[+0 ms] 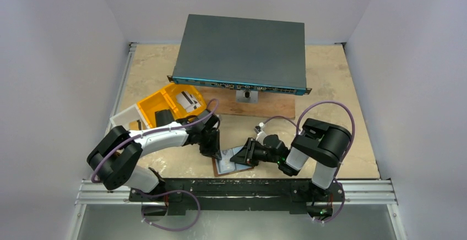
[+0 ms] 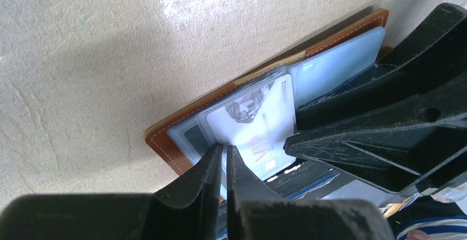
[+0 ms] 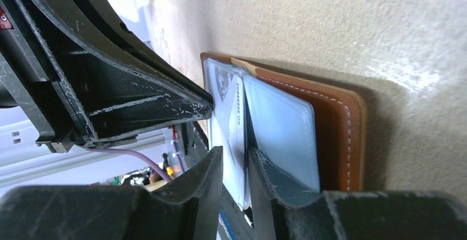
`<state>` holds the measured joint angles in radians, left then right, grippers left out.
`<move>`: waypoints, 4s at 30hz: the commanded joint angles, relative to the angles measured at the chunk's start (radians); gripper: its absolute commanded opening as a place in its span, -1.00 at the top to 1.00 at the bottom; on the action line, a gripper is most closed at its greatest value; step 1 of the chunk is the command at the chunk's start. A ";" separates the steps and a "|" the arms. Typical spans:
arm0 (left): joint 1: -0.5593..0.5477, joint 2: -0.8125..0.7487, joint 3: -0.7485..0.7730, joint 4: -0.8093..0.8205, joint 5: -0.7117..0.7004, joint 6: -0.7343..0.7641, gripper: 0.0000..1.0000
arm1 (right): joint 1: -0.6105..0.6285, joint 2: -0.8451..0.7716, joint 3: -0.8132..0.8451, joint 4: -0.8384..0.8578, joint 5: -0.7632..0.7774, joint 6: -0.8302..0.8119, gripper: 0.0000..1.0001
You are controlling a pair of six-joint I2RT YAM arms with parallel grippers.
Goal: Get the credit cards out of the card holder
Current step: Remove the credit card from the card holder.
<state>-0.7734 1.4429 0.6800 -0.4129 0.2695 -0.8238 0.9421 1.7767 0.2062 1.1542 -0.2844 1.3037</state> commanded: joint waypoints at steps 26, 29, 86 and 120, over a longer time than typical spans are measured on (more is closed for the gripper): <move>-0.027 0.069 -0.063 0.023 -0.083 -0.026 1.00 | -0.018 0.327 -0.157 0.551 0.009 0.165 0.56; -0.025 0.066 -0.063 0.009 -0.096 -0.028 1.00 | -0.020 0.354 -0.171 0.600 0.015 0.174 0.56; 0.005 0.047 -0.081 -0.012 -0.114 -0.014 1.00 | -0.034 0.090 -0.155 0.263 0.055 0.072 1.00; 0.023 0.021 -0.090 -0.032 -0.123 0.000 1.00 | -0.034 0.038 -0.169 0.179 0.075 0.067 1.00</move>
<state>-0.7601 1.4406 0.6376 -0.3260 0.2955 -0.8719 0.9077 1.8446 0.0887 1.3716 -0.2440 1.3697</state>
